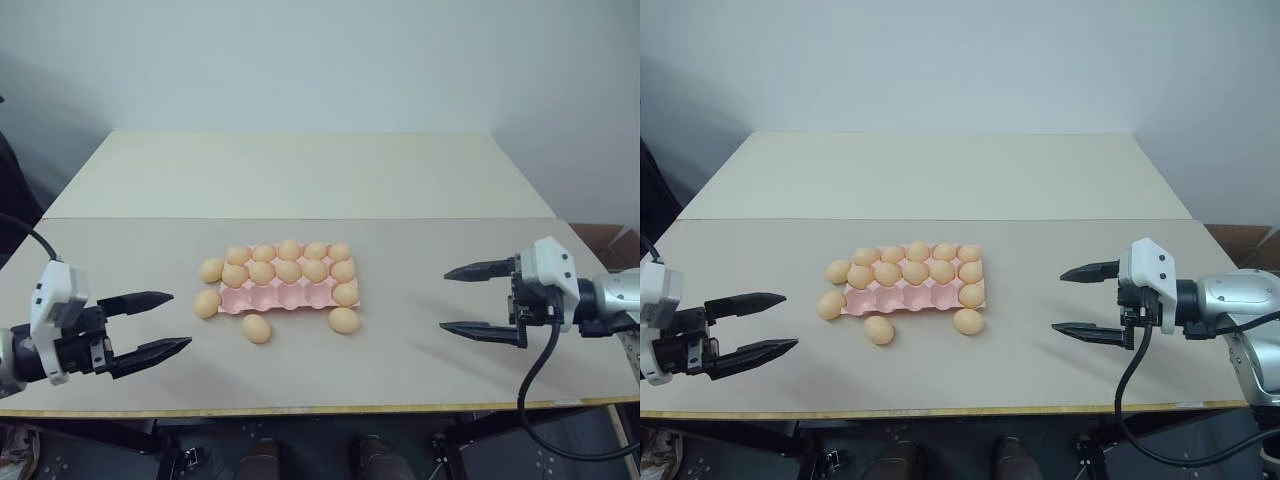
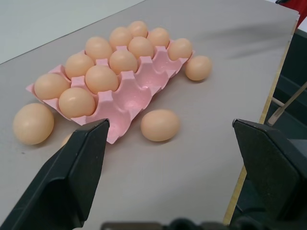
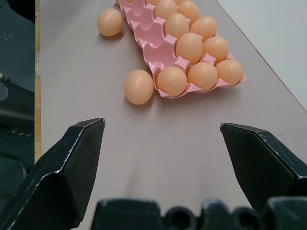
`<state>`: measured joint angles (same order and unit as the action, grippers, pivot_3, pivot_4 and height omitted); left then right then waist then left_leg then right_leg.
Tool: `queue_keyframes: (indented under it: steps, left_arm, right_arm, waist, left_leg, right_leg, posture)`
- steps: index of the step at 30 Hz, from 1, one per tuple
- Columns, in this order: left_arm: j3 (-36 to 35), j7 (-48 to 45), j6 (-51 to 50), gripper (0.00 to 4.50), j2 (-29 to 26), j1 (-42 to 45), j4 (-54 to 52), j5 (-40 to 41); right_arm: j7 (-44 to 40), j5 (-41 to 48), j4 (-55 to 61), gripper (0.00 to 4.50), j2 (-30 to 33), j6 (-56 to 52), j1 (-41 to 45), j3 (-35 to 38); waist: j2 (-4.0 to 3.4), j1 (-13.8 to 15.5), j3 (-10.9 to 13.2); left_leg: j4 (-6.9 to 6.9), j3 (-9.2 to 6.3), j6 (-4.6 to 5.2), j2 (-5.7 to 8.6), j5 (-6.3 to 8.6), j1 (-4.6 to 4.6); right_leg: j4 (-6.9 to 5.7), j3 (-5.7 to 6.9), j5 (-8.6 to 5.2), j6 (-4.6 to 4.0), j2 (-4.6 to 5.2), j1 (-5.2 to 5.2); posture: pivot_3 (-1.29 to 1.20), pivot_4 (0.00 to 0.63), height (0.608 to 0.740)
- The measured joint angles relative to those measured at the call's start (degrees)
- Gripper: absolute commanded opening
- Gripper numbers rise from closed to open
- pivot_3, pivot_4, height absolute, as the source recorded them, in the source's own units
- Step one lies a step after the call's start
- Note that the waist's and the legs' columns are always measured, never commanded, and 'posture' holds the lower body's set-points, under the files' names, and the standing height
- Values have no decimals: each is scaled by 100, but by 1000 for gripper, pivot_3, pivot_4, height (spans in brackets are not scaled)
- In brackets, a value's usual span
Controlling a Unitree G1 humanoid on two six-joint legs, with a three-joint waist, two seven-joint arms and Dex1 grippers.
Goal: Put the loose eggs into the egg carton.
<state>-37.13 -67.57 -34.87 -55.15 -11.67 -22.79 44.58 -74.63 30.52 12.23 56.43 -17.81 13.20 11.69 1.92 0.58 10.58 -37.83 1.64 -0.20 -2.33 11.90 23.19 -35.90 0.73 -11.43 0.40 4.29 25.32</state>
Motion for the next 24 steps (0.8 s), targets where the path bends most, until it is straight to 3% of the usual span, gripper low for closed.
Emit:
queue_keyframes:
  steps: [24]
  left_arm:
    - [-248,-209,-29,4485,11,-133,72,54]
  right_arm:
    - [-2,-5,5,4500,-15,0,233,-29]
  waist:
    - [0,-11,0]
  left_leg:
    - [0,5,0,-5,0,-1]
  right_leg:
    - [-1,-1,0,-1,-3,1]
  posture:
    - [0,150,740]
